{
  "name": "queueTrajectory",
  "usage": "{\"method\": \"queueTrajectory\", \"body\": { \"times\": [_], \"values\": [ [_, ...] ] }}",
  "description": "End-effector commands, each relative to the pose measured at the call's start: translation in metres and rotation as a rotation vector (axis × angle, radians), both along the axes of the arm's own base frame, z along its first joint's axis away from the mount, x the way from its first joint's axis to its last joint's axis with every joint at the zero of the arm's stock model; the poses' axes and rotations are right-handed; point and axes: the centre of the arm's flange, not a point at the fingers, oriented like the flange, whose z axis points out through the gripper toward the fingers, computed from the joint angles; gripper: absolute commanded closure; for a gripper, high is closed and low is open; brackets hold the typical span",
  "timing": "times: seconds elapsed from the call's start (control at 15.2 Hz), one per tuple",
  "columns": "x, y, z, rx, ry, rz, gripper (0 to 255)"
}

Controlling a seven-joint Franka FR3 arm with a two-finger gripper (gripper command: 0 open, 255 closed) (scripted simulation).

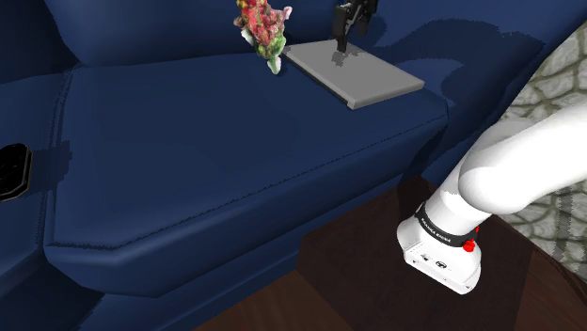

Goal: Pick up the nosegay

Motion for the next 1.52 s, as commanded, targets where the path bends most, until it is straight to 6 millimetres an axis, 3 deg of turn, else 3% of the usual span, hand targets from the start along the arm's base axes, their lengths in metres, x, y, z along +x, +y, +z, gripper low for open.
{"method": "queueTrajectory", "body": {
  "times": [0.0, 1.06, 1.45],
  "values": [
    [0.025, 0.001, 0.003, -0.021, -0.016, 0.023, 0],
    [0.204, 0.016, 0.040, -0.185, -0.137, 0.197, 0],
    [0.210, 0.017, 0.015, -0.191, -0.141, 0.203, 0]
  ]
}}
